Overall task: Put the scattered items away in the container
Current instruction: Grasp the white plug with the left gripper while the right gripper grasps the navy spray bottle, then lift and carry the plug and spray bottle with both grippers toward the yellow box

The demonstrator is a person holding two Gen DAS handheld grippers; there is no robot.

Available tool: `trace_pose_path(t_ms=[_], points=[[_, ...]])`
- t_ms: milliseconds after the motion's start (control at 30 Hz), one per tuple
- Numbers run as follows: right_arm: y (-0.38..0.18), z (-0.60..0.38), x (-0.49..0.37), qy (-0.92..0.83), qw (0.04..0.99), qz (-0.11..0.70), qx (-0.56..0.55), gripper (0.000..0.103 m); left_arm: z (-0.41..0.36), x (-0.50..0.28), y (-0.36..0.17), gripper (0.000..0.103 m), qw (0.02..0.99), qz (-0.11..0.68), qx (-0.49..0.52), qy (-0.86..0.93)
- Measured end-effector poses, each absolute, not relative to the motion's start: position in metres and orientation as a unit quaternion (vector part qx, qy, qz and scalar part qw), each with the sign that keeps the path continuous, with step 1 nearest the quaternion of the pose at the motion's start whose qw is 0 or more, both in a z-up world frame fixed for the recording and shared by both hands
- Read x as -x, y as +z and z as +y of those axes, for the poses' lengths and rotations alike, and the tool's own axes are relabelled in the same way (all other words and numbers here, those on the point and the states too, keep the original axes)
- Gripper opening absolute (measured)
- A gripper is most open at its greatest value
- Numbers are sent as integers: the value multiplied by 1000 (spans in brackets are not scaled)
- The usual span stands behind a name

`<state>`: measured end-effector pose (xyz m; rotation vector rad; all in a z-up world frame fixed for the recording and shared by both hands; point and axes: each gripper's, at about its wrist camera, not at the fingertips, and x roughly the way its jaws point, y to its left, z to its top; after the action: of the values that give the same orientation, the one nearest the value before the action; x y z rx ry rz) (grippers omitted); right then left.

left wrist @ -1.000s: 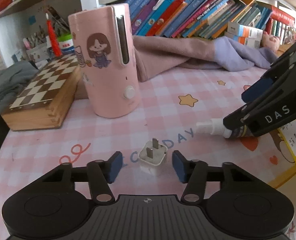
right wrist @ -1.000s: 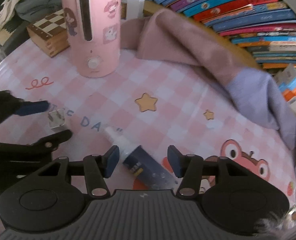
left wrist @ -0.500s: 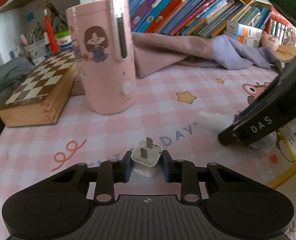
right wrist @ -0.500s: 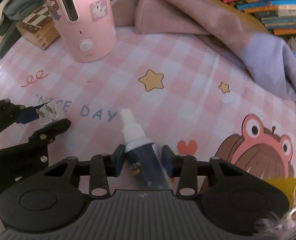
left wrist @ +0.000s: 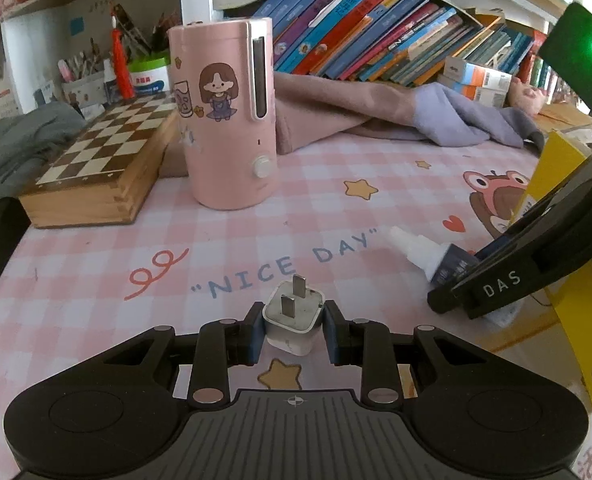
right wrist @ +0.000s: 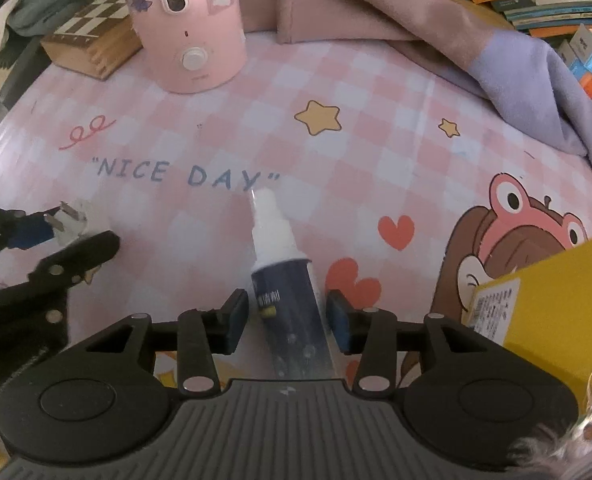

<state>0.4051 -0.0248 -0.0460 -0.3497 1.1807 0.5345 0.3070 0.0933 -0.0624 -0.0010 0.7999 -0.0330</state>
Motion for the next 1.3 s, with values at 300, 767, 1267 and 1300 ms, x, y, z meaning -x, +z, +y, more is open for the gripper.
trace_pose_path(t_ms=[300, 767, 1267, 1300], points=[[-40, -29, -393, 235, 802, 528, 150, 30, 97, -291, -60, 28, 920, 391, 2, -12], [4, -49, -336, 253, 839, 472, 96, 30, 92, -240, -25, 28, 929, 367, -11, -37], [40, -73, -248, 268, 866, 418, 62, 30, 84, -176, 16, 28, 942, 329, -20, -59], [40, -73, -243, 267, 867, 416, 60, 30, 84, -172, 18, 28, 942, 329, -20, -60]])
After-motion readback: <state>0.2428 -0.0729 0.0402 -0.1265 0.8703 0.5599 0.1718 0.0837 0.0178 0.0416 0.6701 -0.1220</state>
